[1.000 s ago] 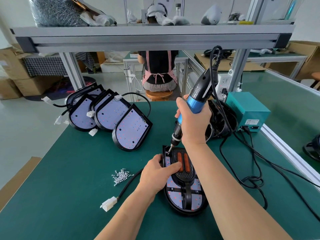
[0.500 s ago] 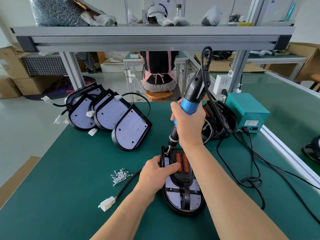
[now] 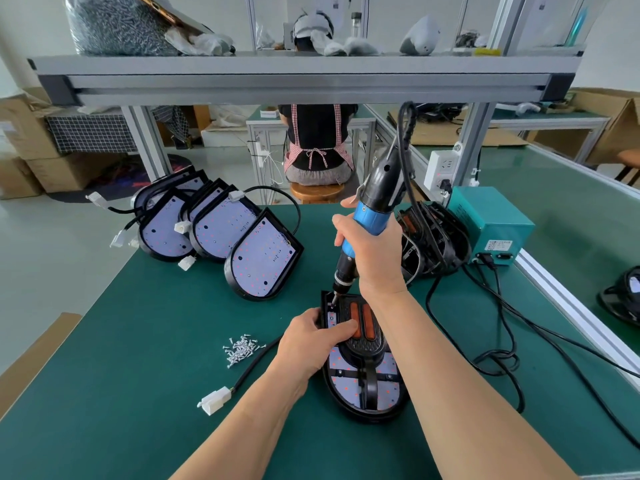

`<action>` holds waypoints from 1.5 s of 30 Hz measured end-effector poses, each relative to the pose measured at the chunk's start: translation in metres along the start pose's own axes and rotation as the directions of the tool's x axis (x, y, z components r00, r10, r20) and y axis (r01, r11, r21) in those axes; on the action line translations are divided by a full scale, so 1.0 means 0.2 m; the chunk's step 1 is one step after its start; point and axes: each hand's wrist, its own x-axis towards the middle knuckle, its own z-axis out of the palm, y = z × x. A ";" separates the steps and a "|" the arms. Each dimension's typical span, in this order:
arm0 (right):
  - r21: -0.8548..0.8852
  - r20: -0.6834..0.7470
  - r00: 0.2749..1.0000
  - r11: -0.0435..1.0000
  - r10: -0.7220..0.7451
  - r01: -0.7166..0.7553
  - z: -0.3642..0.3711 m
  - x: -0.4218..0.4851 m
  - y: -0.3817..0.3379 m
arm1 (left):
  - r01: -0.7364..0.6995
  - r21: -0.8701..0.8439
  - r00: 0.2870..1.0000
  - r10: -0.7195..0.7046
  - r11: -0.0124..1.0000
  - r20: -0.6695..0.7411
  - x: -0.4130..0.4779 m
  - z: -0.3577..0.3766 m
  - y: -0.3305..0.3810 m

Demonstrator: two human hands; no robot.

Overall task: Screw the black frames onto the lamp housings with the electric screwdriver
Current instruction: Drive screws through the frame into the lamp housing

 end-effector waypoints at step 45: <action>-0.675 -0.363 0.919 0.636 0.156 -0.374 -0.52 -0.42 0.17 | 0.015 0.027 0.999 -0.014 1.000 -0.039 -0.06 0.00 0.04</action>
